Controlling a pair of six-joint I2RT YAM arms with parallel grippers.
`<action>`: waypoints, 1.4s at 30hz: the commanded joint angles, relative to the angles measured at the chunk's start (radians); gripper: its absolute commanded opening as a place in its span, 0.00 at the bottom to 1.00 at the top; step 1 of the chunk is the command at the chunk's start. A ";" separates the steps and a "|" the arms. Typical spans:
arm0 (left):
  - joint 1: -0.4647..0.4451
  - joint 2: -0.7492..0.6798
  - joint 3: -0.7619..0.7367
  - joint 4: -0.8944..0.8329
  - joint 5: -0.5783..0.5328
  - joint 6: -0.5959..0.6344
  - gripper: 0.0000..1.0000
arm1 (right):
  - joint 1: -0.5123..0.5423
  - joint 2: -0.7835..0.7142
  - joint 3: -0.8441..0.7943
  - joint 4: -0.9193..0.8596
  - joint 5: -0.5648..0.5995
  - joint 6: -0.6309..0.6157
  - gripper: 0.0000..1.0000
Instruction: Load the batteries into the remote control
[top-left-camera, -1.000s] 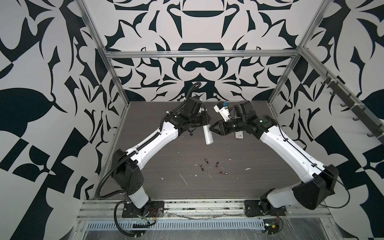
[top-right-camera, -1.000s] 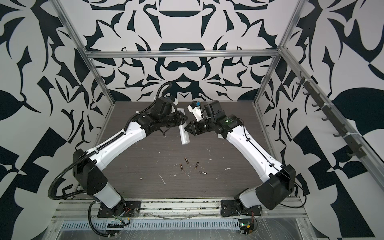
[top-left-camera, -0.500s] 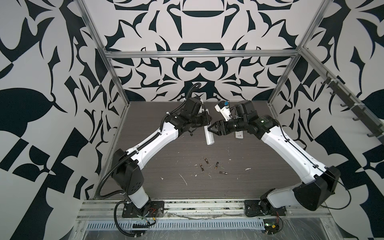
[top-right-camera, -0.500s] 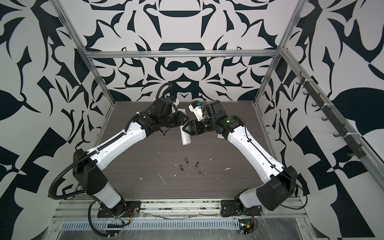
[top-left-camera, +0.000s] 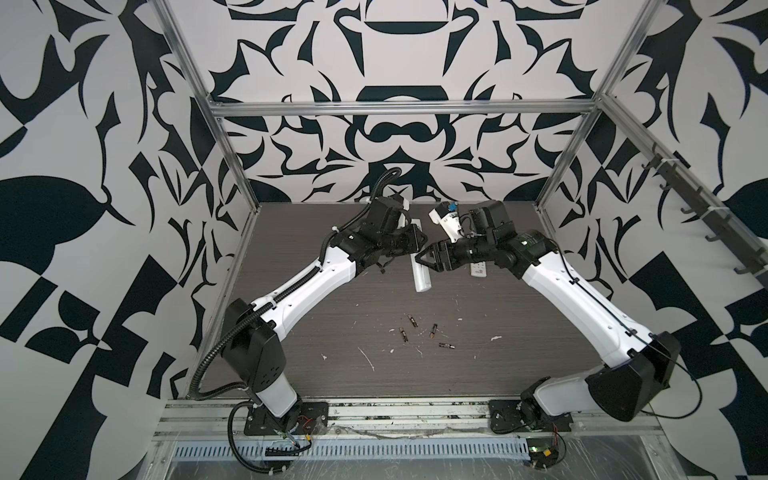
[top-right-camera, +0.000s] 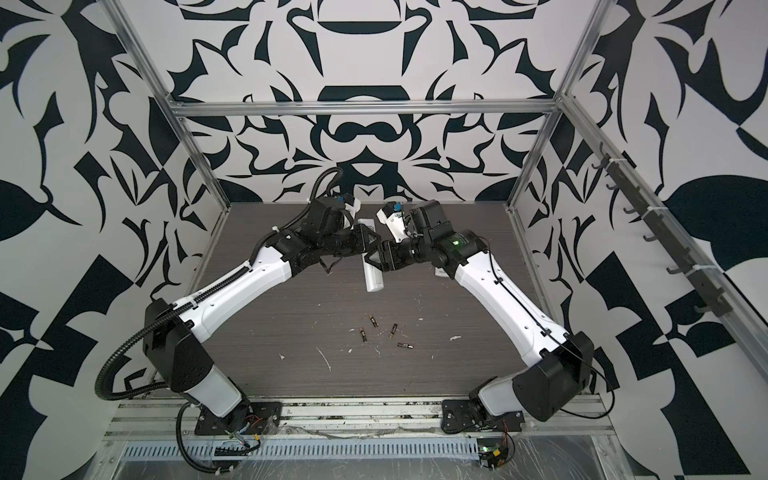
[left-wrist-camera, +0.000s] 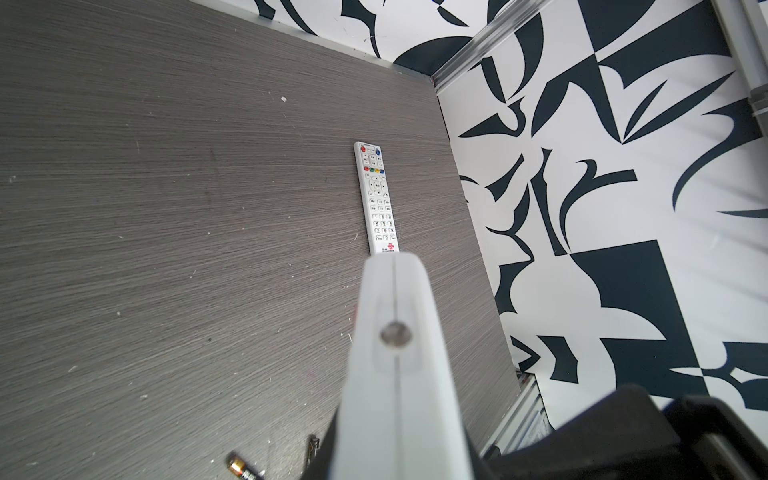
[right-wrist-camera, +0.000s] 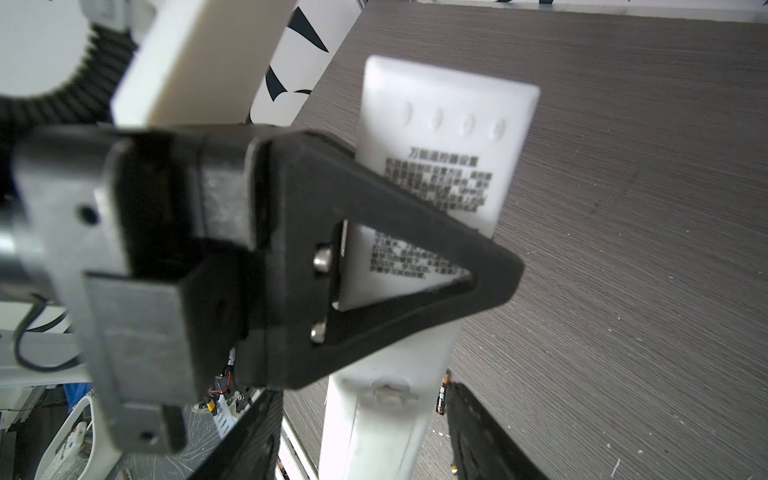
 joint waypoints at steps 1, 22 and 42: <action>-0.003 -0.039 0.004 0.019 -0.013 0.008 0.00 | 0.003 -0.006 -0.004 -0.004 0.021 -0.014 0.67; -0.008 -0.033 0.015 0.015 -0.025 0.004 0.00 | 0.003 -0.003 -0.060 0.080 -0.001 0.030 0.54; -0.008 -0.023 0.030 0.022 -0.027 0.000 0.00 | -0.015 -0.028 -0.111 0.106 0.014 0.026 0.42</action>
